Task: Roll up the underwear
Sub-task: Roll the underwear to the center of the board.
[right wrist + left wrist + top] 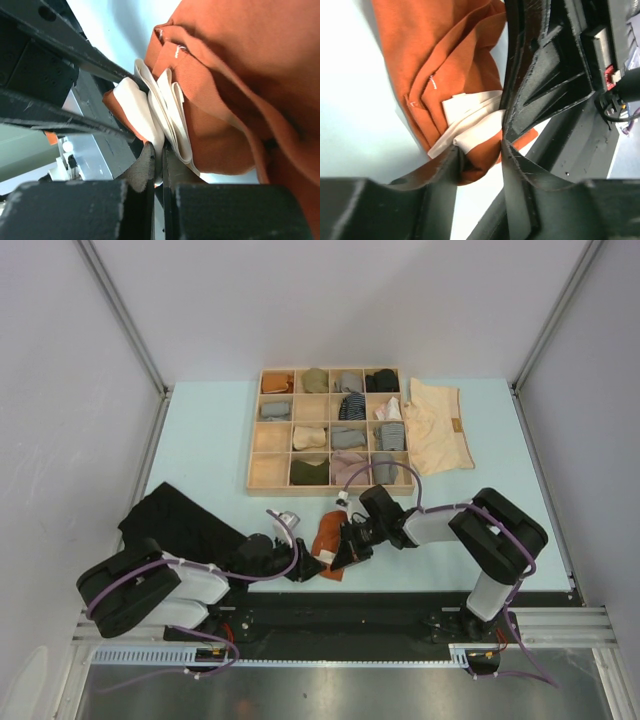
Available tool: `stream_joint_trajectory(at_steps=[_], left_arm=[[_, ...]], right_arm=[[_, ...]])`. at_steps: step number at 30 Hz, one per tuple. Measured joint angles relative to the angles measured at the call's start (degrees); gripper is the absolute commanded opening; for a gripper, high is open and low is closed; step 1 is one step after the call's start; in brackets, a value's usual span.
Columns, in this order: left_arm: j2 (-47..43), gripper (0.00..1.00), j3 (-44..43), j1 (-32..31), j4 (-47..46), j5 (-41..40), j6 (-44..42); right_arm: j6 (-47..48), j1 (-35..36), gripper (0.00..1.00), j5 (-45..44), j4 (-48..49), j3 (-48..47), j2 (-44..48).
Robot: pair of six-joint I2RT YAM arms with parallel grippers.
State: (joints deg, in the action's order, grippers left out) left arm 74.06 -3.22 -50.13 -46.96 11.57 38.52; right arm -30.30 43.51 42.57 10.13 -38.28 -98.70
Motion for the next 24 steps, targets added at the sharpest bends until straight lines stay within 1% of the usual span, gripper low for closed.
stream_joint_trajectory(at_steps=[2,3,4,5,6,7,8,10,11,15,19,22,24], left_arm=[[0.7,0.25,0.0,0.0,-0.3,-0.7,0.2],[0.8,0.16,0.0,0.0,-0.1,-1.0,0.3],[0.9,0.10,0.0,0.0,0.0,-1.2,0.5],[0.9,0.05,0.0,0.0,0.2,-1.3,0.7],[0.9,0.00,-0.1,-0.1,0.5,-1.4,0.9],[0.9,0.00,-0.4,-0.2,1.0,-1.4,1.2],[0.9,0.00,-0.7,-0.2,1.5,-1.6,1.6],[0.9,0.00,-1.9,-0.2,3.7,-1.8,2.2],[0.9,0.00,-2.5,-0.2,4.9,-1.9,2.5],[1.6,0.00,-5.1,0.2,8.9,-1.0,3.4],[3.9,0.00,-8.0,2.3,11.3,2.4,4.1],[5.1,0.00,-8.5,4.5,11.5,5.7,5.5],[5.9,0.00,-8.6,6.1,11.4,8.2,6.4]], right_arm=[[-0.2,-0.3,0.00,0.0,0.0,0.0,0.0],[-0.2,-0.4,0.01,0.0,0.0,0.0,0.0],[-0.2,-0.5,0.03,0.0,0.0,0.0,0.0],[-0.2,-0.5,0.15,0.0,0.0,0.0,0.0],[-0.2,-0.6,0.23,0.0,0.0,0.0,0.0],[-0.1,-0.6,0.30,-0.1,-0.2,0.0,0.1],[-0.1,-0.7,0.45,-0.2,-0.5,0.0,0.3],[0.3,-1.0,0.52,-0.9,-2.2,-0.2,1.7],[0.7,-1.3,0.61,-1.5,-3.2,-0.5,2.9],[4.7,-2.9,0.65,-9.2,-10.4,-1.7,9.6],[8.8,-2.7,0.65,-18.8,-17.0,-1.8,17.6],[11.6,0.7,0.65,-24.9,-18.4,-1.5,23.2],[13.6,6.3,0.65,-29.8,-17.7,-0.3,26.8]])
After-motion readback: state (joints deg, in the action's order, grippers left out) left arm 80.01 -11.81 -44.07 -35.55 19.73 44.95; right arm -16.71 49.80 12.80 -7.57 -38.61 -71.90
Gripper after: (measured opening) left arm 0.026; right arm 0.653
